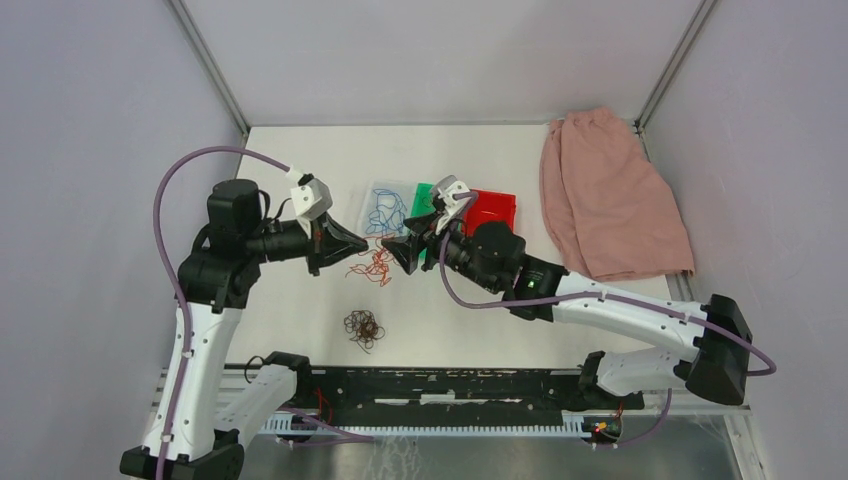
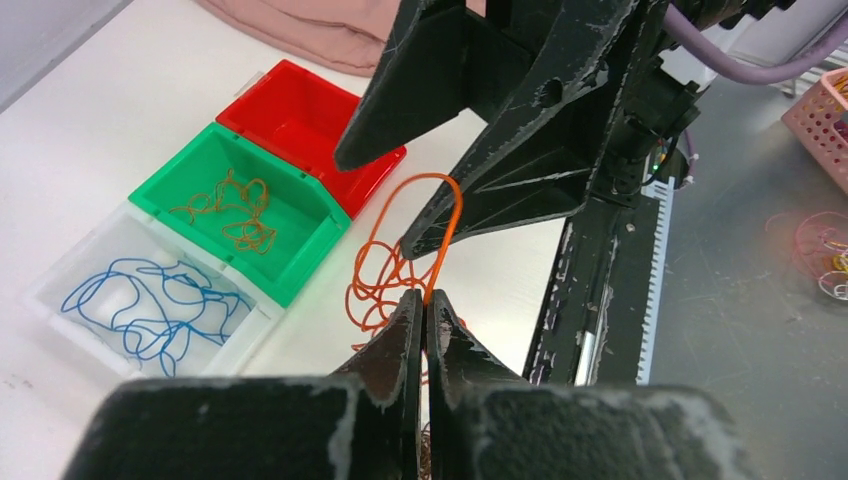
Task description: Untangle the cables
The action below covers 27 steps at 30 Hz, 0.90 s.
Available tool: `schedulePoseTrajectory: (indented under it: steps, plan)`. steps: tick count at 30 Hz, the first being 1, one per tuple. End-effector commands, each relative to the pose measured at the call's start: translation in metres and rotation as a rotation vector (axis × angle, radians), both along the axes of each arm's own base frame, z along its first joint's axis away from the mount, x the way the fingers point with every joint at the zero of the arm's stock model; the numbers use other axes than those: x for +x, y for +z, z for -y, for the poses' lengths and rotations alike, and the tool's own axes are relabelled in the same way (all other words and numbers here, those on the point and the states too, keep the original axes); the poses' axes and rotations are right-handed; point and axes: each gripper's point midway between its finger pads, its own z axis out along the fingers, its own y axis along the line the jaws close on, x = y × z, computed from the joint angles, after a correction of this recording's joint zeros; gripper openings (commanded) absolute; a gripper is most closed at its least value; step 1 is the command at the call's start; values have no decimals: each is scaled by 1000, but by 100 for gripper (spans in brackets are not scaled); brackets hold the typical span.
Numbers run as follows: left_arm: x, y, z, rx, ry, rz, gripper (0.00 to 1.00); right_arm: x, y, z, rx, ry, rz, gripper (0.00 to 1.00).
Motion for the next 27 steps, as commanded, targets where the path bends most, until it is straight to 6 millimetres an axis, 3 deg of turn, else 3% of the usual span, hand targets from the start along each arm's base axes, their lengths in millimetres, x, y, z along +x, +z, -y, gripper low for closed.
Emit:
schedulePoseTrajectory:
  steps: [1,8,13,18,27]
  plan:
    - [-14,22,6,-57,-44,-14,3,9,29,-6,69,-55,97,65]
    - [-21,29,11,-94,-94,-56,3,12,29,-17,127,-109,107,66]
    - [-31,43,16,-135,-161,-82,3,21,10,-27,113,-148,76,64]
    - [-42,62,18,-166,-218,-71,3,26,-24,-27,60,-181,14,56]
    - [-54,102,19,-195,-266,-17,3,26,-80,4,-5,-268,-75,42]
